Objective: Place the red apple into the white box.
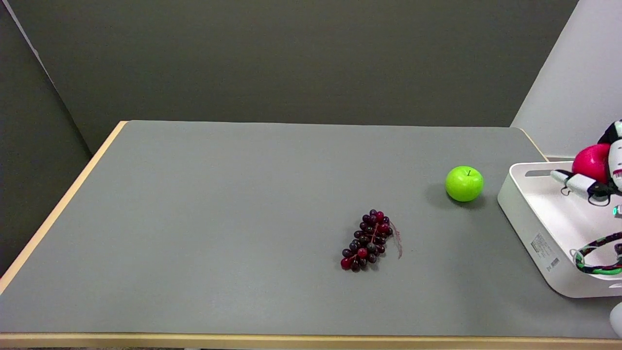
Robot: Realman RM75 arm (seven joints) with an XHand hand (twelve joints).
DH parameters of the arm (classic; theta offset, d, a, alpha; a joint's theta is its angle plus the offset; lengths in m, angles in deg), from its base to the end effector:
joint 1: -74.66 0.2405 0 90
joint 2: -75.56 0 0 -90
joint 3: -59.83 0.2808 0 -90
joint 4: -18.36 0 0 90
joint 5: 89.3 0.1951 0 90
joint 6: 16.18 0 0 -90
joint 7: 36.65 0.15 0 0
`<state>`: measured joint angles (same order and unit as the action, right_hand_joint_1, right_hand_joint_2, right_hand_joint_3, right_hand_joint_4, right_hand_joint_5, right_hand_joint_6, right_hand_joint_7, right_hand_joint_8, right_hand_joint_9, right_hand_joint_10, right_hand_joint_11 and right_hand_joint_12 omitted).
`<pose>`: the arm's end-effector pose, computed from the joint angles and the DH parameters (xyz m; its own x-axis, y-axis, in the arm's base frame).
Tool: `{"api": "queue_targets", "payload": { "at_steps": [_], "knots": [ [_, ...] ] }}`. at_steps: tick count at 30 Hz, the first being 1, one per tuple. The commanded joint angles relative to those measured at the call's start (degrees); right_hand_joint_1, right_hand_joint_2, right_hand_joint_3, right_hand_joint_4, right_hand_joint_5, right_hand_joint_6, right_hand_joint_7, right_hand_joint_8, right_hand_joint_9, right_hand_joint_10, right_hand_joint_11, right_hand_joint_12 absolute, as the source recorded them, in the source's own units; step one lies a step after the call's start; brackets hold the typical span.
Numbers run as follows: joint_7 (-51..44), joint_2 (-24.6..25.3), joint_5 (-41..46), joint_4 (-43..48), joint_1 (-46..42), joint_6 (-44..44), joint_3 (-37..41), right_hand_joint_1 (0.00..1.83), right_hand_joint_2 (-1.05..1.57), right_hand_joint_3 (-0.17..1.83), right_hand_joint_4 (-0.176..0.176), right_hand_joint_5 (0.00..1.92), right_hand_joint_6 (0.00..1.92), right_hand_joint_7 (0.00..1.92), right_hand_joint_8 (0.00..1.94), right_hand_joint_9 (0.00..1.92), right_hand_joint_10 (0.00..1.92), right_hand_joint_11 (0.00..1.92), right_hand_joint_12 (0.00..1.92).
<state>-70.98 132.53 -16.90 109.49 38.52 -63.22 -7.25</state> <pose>-0.2075 -0.1363 0.5499 0.9332 0.2000 -0.2985 0.0801 0.6941 0.7154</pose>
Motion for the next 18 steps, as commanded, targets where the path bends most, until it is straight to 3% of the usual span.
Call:
{"api": "queue_targets", "payload": {
  "at_steps": [1, 5, 7, 9, 11, 12, 13, 14, 15, 16, 18],
  "knots": [
    [-1.59, -2.99, 7.36, -6.41, 1.63, -1.71, -9.32, 1.19, 1.11, 0.28, -0.128, 0.60, 1.50, 0.90, 1.31, 0.84, 1.32, 0.66, 1.62],
    [-1.50, -2.93, 6.89, -7.00, 2.85, -3.02, -13.05, 1.20, 1.04, 0.41, -0.128, 0.62, 1.49, 0.92, 1.29, 0.82, 1.41, 0.63, 1.70],
    [-1.50, -2.77, 6.72, -6.61, 3.03, -4.84, -14.28, 1.18, 1.13, 0.26, -0.116, 0.60, 1.50, 0.89, 1.32, 0.83, 1.31, 0.66, 1.62],
    [-1.43, -2.76, 6.50, -6.17, 2.88, -5.79, -14.45, 1.18, 1.14, 0.24, -0.111, 0.60, 1.50, 0.88, 1.32, 0.82, 1.30, 0.64, 1.64],
    [-1.35, -2.76, 6.48, -5.66, 2.63, -6.55, -14.39, 1.15, 1.19, 0.17, -0.053, 0.59, 1.57, 0.83, 1.31, 0.76, 1.26, 0.53, 1.73],
    [-1.34, -2.76, 6.48, -5.34, 2.40, -6.73, -14.08, 1.03, 1.20, 0.20, 0.029, 0.58, 1.59, 0.77, 1.17, 0.71, 1.24, 0.47, 1.72],
    [-1.34, -2.68, 6.48, -5.08, 2.15, -6.74, -13.74, 0.85, 1.20, 0.27, 0.136, 0.57, 1.61, 0.70, 0.95, 0.66, 1.21, 0.42, 1.67],
    [-1.34, -2.68, 6.41, -4.94, 2.08, -6.74, -13.67, 0.77, 1.11, 0.43, 0.164, 0.53, 1.49, 0.63, 0.80, 0.60, 1.15, 0.38, 1.61],
    [-1.34, -2.91, 6.32, -4.77, 1.99, -6.89, -13.67, 0.73, 0.90, 0.74, 0.138, 0.42, 1.22, 0.54, 0.64, 0.52, 1.06, 0.33, 1.50],
    [-1.34, -3.06, 5.96, -4.69, 1.85, -6.90, -13.66, 0.70, 0.79, 0.92, 0.124, 0.36, 1.05, 0.48, 0.54, 0.45, 0.98, 0.29, 1.42],
    [-1.34, -3.23, 5.54, -4.53, 1.83, -6.90, -13.66, 0.64, 0.78, 0.90, 0.123, 0.34, 0.97, 0.42, 0.47, 0.37, 0.88, 0.21, 1.32]
  ]
}}
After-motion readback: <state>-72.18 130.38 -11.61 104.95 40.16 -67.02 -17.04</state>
